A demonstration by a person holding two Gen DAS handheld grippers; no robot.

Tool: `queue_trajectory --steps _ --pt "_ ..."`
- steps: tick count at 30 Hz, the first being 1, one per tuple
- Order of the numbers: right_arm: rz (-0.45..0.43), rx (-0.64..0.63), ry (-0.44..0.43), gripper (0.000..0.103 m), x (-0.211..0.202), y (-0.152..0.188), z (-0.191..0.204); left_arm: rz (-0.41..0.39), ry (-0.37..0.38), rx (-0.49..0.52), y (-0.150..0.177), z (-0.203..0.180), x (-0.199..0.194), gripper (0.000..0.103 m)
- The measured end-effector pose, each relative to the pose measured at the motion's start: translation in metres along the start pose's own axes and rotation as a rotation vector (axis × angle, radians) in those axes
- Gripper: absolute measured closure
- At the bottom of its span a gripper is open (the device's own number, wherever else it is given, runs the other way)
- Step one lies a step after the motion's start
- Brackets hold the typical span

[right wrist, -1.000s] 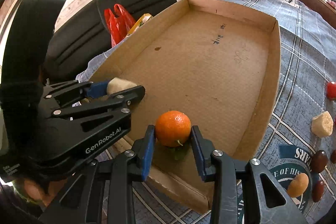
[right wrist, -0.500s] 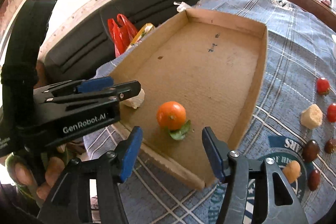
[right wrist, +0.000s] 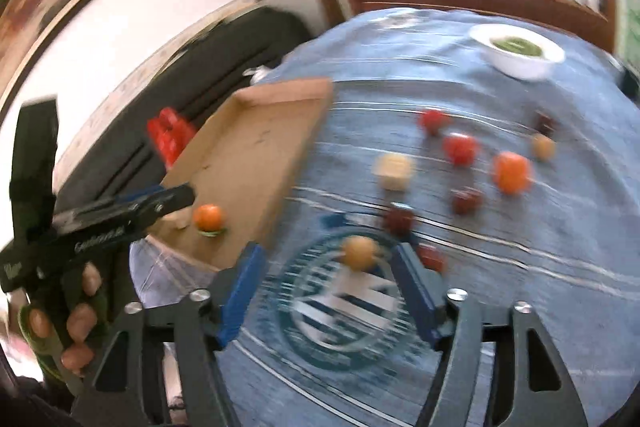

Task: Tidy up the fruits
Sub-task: 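Withdraw both open tools from the tray back toward the fruits, then grasp a tan round fruit with the left tool while the right tool grasps an orange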

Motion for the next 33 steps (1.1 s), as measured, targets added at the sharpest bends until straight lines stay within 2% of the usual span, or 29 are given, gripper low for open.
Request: queue_trajectory --steps 7,10,14,18,28,33 --pt "-0.064 0.143 0.068 0.031 -0.027 0.017 -0.065 0.031 0.029 0.089 0.007 -0.049 0.009 0.052" --pt "-0.069 0.167 0.082 0.031 -0.029 0.022 -0.078 0.042 0.038 0.12 0.011 -0.064 0.011 0.052" --pt "-0.06 0.185 0.093 0.038 -0.027 0.03 -0.092 0.061 0.043 0.149 0.017 -0.079 0.017 0.052" --pt "-0.068 0.208 0.092 0.041 -0.028 0.032 -0.103 0.09 0.026 0.187 0.021 -0.091 0.03 0.052" --pt "-0.061 0.245 0.081 0.04 -0.009 0.002 -0.118 0.124 0.005 0.233 0.018 -0.108 0.058 0.052" --pt "-0.047 0.264 0.094 0.044 0.009 -0.023 -0.125 0.129 0.033 0.225 0.01 -0.108 0.067 0.052"
Point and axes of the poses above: each gripper's, at about its wrist camera, not at the fingertips, and x roughly the way its jaws point, z to its left, y to its underside, the point moved 1 cm from there along x, roughly the way its jaws point, and after that the axes turned 10 degrees about z, right-handed, at the moved point
